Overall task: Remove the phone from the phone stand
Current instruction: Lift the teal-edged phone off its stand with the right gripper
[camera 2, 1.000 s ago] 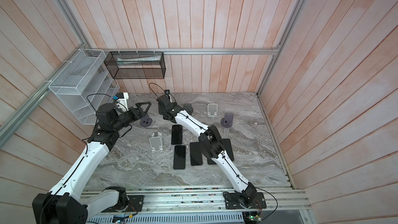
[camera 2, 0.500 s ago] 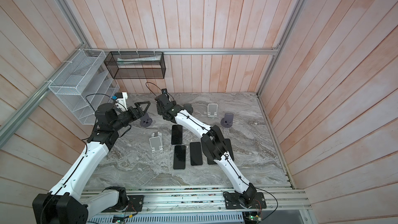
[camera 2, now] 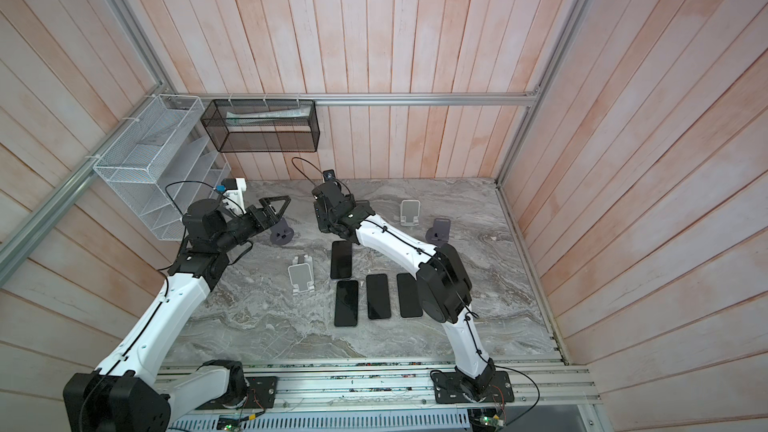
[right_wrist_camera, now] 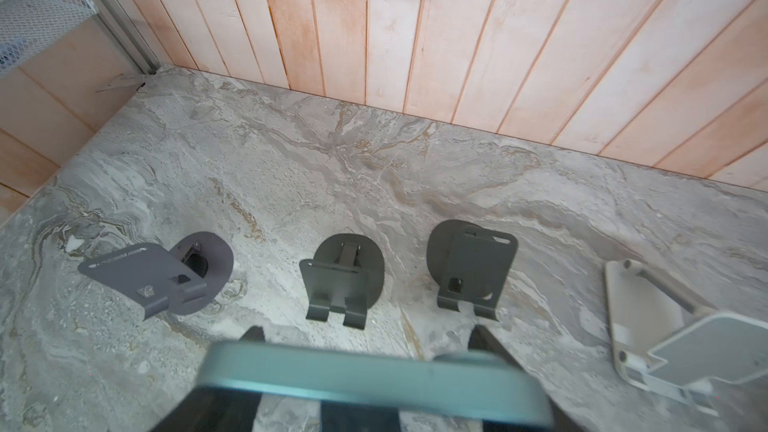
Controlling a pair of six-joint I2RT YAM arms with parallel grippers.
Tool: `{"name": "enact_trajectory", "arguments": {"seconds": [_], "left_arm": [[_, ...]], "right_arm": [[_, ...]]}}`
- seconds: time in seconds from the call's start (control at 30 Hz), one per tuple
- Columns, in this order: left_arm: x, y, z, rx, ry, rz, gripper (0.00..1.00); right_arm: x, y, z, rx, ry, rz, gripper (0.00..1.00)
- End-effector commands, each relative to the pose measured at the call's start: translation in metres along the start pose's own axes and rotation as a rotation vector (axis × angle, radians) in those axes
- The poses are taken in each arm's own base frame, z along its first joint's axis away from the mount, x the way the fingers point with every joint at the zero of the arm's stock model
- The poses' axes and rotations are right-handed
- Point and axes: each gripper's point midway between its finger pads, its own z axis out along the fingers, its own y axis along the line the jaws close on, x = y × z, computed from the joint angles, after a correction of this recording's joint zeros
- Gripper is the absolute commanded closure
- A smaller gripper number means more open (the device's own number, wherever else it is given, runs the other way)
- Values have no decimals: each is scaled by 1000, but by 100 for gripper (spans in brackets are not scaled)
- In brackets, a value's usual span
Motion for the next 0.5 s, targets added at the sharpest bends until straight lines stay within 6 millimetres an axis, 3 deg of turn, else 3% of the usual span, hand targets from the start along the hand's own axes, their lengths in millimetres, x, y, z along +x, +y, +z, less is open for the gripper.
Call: {"name": "enact_trajectory", "arguments": {"seconds": [0.0, 0.23, 0.47], "left_arm": [[14, -7, 8, 38, 40, 17, 0], [53, -35, 25, 106, 152, 45, 0], [67, -27, 37, 92, 208, 16, 0]], "right_arm": [[-26, -24, -30, 30, -86, 19, 35], [18, -86, -41, 24, 37, 54, 35], [68, -126, -36, 42, 170, 92, 35]]}}
